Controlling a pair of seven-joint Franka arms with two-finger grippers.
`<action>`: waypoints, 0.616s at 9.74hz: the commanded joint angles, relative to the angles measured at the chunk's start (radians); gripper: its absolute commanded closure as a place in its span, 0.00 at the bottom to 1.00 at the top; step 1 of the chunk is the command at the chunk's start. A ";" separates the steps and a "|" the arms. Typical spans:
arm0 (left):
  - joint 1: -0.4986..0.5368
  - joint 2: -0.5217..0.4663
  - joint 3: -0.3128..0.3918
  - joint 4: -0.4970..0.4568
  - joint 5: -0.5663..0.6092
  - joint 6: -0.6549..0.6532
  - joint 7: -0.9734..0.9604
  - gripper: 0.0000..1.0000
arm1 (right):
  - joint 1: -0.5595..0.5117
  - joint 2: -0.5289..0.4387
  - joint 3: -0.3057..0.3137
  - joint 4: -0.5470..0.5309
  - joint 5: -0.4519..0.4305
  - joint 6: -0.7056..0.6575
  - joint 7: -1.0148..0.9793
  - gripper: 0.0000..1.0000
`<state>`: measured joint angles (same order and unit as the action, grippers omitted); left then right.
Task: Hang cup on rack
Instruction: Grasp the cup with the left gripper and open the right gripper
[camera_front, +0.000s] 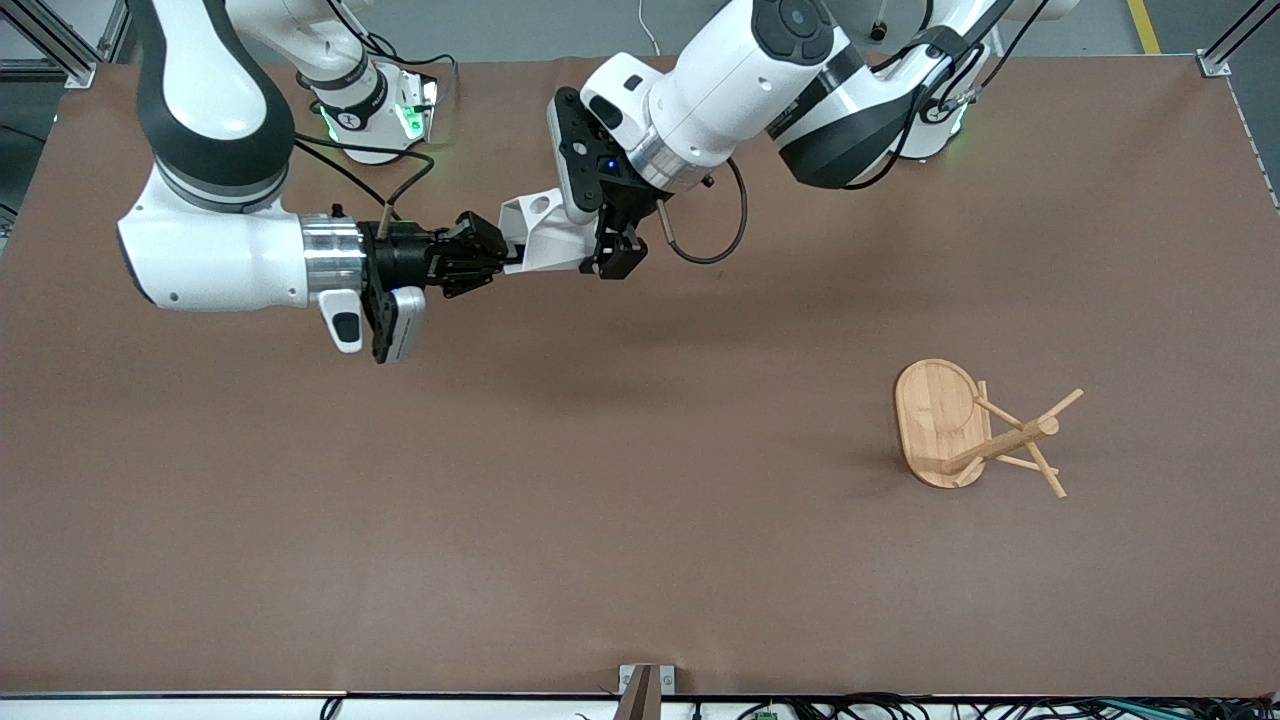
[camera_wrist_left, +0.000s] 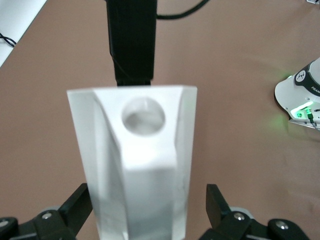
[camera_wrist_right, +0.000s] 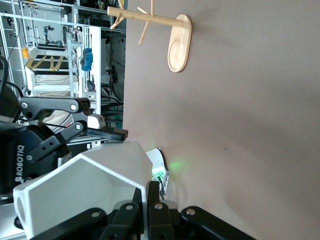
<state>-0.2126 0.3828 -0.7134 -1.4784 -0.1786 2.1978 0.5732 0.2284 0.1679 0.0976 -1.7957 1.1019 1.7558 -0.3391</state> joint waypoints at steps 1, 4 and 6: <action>-0.004 0.007 0.003 -0.030 -0.018 0.003 0.011 0.00 | 0.016 -0.011 -0.001 -0.008 0.062 0.002 0.021 1.00; -0.004 0.007 0.006 -0.034 -0.018 0.003 0.019 0.56 | 0.016 -0.011 -0.001 -0.004 0.090 0.002 0.023 1.00; -0.002 0.007 0.006 -0.034 -0.018 0.003 0.019 0.94 | 0.014 -0.013 -0.001 -0.004 0.098 0.001 0.025 0.99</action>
<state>-0.2065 0.3779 -0.7110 -1.4744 -0.1817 2.1977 0.5735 0.2323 0.1706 0.0941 -1.8035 1.1326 1.7556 -0.3333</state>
